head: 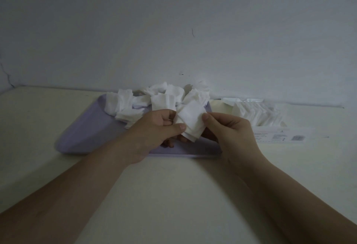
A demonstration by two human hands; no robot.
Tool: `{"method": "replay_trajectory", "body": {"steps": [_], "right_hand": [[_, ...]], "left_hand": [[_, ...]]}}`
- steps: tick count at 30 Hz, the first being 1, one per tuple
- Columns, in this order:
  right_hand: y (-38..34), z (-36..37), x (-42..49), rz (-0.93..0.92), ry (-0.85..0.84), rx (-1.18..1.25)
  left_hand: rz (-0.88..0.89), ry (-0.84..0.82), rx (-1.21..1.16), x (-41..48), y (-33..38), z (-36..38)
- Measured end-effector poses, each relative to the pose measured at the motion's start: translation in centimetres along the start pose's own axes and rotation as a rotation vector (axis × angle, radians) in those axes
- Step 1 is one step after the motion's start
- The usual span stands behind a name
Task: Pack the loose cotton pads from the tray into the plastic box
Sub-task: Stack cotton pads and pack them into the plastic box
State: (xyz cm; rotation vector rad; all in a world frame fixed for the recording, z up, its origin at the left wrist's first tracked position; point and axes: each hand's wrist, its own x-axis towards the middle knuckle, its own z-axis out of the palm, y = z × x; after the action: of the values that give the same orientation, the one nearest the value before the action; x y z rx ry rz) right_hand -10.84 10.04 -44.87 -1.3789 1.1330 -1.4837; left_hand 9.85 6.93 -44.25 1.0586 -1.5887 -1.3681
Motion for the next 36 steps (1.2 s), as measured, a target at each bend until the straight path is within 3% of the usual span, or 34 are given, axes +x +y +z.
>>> {"method": "replay_trajectory", "body": {"steps": [5,10,13,17,22,36], "right_hand": [[0.1,-0.2,0.3,0.036,0.054,0.064],[-0.1,-0.7,0.3,-0.021,0.138,-0.122],[-0.4,-0.5,0.1,-0.083,0.163,-0.247],[-1.1,-0.1,-0.4,-0.101,0.082,-0.268],[-1.4,0.3,-0.7,-0.100,-0.039,-0.239],[-0.9,0.2,-0.4,-0.065,-0.091,-0.242]], "left_hand": [[-0.055,0.109,-0.042,0.3,-0.1,0.1],[-0.092,0.329,-0.182,0.7,-0.1,-0.2],[-0.050,0.237,-0.311,0.6,0.3,-0.4],[-0.007,0.099,-0.187,0.5,-0.1,-0.2],[-0.022,0.120,-0.144,0.5,-0.5,-0.3],[-0.027,0.177,-0.040,0.1,0.0,0.1]]}}
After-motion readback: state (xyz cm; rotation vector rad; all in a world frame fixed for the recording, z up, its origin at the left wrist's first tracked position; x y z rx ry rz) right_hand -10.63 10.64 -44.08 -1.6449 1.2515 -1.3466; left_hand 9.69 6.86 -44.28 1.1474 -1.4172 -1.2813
